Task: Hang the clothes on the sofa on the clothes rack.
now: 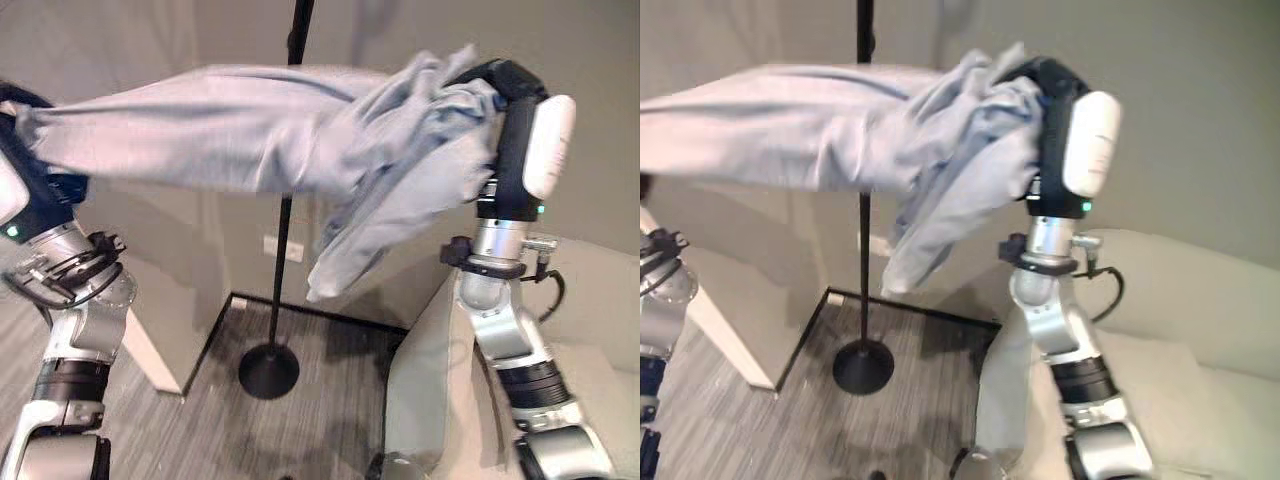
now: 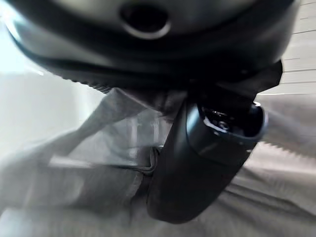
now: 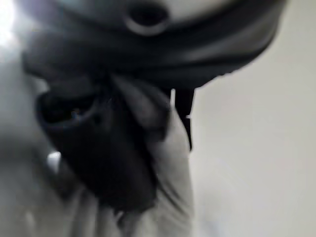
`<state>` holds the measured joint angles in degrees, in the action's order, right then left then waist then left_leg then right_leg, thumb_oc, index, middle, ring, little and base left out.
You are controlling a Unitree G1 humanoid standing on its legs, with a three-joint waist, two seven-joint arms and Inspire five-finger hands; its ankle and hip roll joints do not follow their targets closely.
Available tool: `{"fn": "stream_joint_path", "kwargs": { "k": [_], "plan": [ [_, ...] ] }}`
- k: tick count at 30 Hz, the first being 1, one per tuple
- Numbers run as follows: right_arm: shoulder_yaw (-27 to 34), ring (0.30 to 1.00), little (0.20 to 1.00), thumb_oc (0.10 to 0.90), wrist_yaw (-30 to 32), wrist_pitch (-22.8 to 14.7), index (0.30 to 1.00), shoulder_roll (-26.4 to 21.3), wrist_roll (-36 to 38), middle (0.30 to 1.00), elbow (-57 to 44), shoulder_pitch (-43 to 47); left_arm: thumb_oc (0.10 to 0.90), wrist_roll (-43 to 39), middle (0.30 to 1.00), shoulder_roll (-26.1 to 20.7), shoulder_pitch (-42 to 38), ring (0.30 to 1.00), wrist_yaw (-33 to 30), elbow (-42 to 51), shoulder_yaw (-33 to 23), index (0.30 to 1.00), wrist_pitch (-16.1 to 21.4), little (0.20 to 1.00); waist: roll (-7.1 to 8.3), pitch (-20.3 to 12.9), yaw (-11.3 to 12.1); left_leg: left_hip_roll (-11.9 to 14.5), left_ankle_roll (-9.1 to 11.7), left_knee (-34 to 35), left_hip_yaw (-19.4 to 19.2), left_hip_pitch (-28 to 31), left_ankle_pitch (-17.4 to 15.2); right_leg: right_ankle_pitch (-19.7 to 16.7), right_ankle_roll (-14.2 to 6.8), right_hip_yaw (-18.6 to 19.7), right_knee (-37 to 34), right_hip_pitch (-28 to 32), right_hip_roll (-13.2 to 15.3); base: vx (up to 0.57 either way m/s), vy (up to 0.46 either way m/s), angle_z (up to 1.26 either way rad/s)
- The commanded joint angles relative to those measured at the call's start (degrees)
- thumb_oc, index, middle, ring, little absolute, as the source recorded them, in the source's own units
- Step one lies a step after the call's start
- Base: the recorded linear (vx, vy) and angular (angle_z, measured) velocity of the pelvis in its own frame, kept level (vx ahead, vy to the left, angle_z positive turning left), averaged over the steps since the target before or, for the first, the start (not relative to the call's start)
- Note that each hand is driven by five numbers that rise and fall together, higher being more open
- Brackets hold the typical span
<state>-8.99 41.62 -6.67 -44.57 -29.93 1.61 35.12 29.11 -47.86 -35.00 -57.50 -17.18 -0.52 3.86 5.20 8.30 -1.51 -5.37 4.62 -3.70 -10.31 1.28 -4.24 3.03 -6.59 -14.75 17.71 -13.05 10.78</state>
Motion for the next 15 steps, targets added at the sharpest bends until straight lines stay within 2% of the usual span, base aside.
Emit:
{"fn": "stream_joint_path", "kwargs": {
  "k": [1,2,5,10,15],
  "plan": [
    [0.26,0.300,0.300,0.400,1.13,3.86,0.300,-7.15,4.47,0.300,12.54,9.53,0.400,-2.16,0.300,-6.82,-3.05,0.300,-0.76,-4.52,-3.70,0.300,-2.80,0.300,0.62,-12.93,4.42,4.06,-5.64,5.22,8.63,2.19,0.73,-2.54,-1.11,2.32,-14.13,12.04,-3.83,0.27,-0.035,0.53],
    [-3.59,0.300,0.300,0.400,-0.28,2.87,0.300,-8.76,7.22,0.300,16.08,13.17,0.400,-3.92,0.300,-8.57,-3.48,0.300,1.08,-7.84,-2.21,0.300,-2.87,0.300,0.72,-14.63,4.87,4.34,-5.14,5.77,8.38,2.84,0.37,-3.18,-1.19,2.91,-16.94,13.87,-4.53,0.20,-0.029,0.26],
    [-9.72,0.300,0.300,0.400,-3.81,1.89,0.300,-10.70,9.84,0.300,20.26,18.38,0.400,-4.97,0.300,-12.34,-6.38,0.300,4.32,-12.98,1.16,0.300,-3.30,0.300,0.68,-15.38,4.95,5.24,-4.38,5.41,9.36,2.40,-0.04,-2.54,-0.59,3.97,-18.90,14.77,-5.82,0.09,-0.060,0.00],
    [-14.68,0.300,0.300,0.400,-6.89,1.01,0.300,-12.09,10.55,0.300,22.71,23.07,0.400,-5.00,0.300,-14.38,-7.83,0.300,7.68,-16.99,4.51,0.300,-2.82,0.300,1.10,-15.26,4.80,6.20,-3.48,4.10,10.55,1.46,-0.64,-1.93,0.10,3.98,-19.96,15.11,-6.73,0.06,-0.066,0.31],
    [-16.50,0.300,0.300,0.400,-7.37,0.93,0.300,-12.01,11.65,0.300,27.91,23.37,0.400,-4.47,0.300,-13.04,-7.98,0.300,10.43,-18.20,7.89,0.300,-1.78,0.300,1.21,-14.63,4.47,6.96,-2.85,3.89,11.12,0.94,-0.63,-1.81,0.41,4.08,-20.82,15.04,-7.28,0.06,-0.048,0.30]
  ]
}}
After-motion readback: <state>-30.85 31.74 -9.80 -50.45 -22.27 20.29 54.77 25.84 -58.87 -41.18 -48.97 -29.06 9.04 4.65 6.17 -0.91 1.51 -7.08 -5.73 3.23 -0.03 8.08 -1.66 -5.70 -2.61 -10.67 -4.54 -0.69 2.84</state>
